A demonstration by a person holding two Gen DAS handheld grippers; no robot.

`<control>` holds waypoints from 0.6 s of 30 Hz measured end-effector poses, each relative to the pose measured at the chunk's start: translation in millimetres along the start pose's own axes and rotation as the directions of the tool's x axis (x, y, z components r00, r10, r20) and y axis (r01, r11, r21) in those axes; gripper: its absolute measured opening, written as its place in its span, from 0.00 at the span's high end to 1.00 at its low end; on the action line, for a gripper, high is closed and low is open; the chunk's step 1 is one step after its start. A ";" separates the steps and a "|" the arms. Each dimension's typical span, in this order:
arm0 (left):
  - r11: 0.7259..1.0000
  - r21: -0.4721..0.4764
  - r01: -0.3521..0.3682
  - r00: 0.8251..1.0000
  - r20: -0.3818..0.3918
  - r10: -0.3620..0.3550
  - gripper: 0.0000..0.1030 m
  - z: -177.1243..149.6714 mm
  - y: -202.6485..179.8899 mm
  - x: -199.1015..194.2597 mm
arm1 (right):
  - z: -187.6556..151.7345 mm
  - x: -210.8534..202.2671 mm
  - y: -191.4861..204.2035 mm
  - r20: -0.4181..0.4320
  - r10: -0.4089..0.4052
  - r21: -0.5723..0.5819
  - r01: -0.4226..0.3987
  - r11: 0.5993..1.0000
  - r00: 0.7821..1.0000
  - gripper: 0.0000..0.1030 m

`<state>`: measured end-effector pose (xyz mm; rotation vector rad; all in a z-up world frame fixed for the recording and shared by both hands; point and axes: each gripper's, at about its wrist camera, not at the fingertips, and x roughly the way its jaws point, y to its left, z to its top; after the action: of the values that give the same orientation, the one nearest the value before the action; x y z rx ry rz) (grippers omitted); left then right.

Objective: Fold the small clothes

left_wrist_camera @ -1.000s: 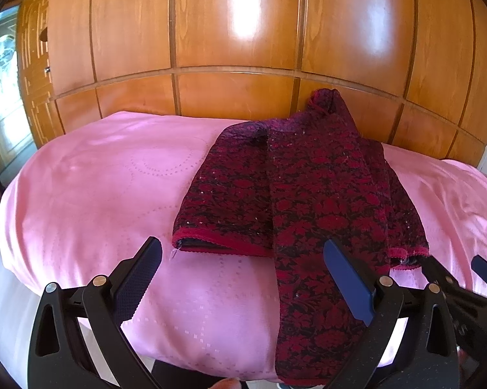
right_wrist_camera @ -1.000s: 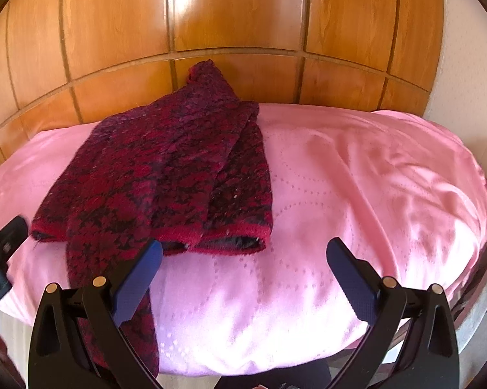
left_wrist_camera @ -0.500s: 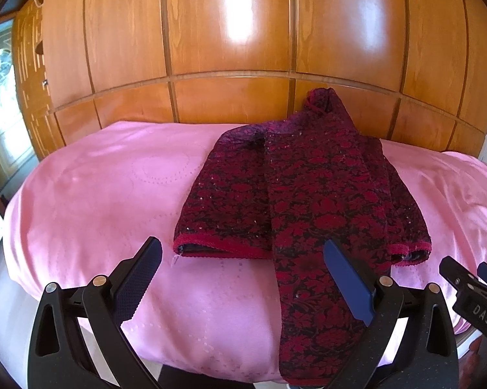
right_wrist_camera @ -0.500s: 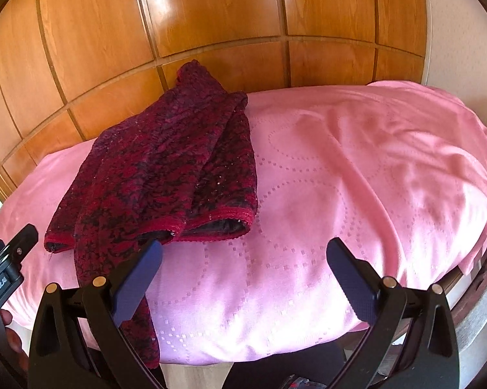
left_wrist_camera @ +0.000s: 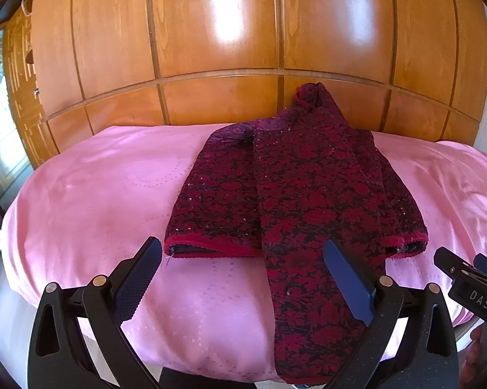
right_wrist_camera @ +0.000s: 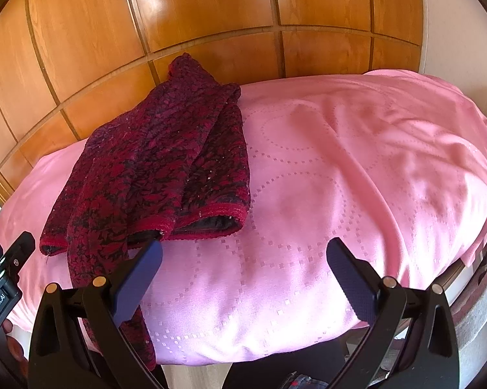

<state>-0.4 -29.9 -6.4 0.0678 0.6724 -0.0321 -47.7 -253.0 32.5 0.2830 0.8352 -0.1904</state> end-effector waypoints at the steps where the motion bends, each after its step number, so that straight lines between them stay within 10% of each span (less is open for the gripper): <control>1: 1.000 0.004 0.000 1.000 -0.001 0.000 0.04 0.2 -0.8 0.4 | -0.1 0.2 -0.9 -0.001 0.000 0.002 0.000 1.000 1.000 0.02; 13: 0.988 0.118 0.099 0.995 -0.046 -0.094 0.04 -4.1 -26.7 10.2 | 5.3 7.1 -22.2 -0.021 -0.017 0.079 0.019 0.997 1.000 0.02; 18: 0.952 0.233 0.199 0.975 -0.143 -0.168 0.21 -13.9 -51.6 23.1 | 8.0 10.3 -33.1 -0.032 -0.037 0.113 0.041 0.993 0.999 0.02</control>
<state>6.3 -80.5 -34.3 0.2476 0.7929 -0.2937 -44.4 -287.4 24.2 0.3775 0.8614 -0.2716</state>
